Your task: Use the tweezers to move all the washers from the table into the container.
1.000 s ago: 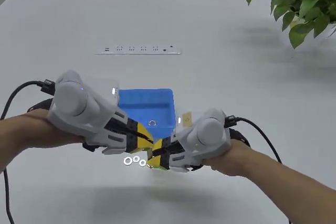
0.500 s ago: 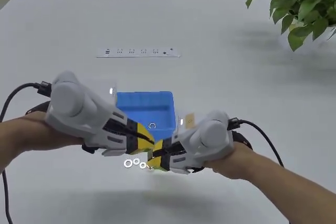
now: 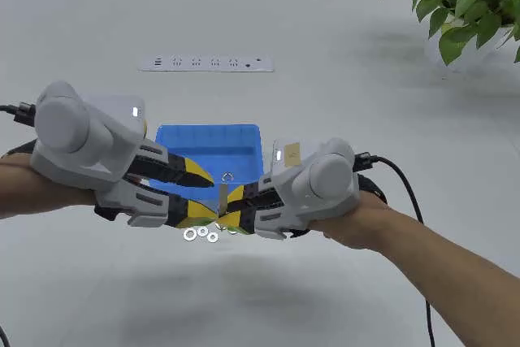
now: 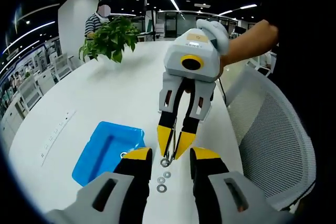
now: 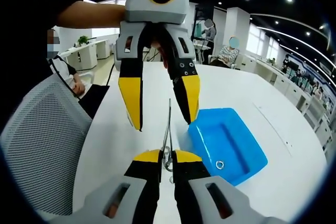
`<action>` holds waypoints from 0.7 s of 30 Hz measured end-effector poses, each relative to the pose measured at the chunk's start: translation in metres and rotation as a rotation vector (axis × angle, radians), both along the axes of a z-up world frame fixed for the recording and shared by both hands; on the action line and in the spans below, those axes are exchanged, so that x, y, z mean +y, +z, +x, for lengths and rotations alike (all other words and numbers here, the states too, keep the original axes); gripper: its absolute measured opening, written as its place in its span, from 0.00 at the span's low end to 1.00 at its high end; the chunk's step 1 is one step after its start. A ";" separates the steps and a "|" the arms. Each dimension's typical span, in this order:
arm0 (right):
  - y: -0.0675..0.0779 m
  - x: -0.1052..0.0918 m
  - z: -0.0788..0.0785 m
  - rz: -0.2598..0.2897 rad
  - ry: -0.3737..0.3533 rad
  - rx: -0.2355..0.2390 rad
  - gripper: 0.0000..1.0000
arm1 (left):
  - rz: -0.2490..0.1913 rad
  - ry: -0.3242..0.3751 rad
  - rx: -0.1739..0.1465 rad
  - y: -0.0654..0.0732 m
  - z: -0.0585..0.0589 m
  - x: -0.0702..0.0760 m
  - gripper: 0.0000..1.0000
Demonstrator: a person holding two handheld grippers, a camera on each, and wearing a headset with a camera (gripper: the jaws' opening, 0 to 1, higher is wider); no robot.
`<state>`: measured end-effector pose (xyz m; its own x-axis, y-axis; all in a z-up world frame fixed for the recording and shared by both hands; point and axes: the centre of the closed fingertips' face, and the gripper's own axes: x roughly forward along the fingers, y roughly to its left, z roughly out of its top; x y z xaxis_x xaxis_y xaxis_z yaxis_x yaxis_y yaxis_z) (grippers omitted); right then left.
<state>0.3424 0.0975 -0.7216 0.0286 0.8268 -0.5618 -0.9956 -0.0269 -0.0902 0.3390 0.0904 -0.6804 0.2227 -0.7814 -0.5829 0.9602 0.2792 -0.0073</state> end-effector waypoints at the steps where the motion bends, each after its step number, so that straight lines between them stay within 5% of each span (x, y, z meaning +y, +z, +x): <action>1: 0.002 0.000 0.001 0.002 0.000 -0.001 0.09 | -0.004 0.014 0.003 0.000 0.001 0.002 0.40; 7: 0.017 0.003 0.007 0.022 -0.004 -0.022 0.09 | -0.055 0.103 -0.001 0.005 0.005 0.018 0.60; 21: 0.039 0.012 0.026 0.058 -0.003 -0.052 0.09 | -0.094 0.259 0.010 -0.005 -0.002 0.052 0.80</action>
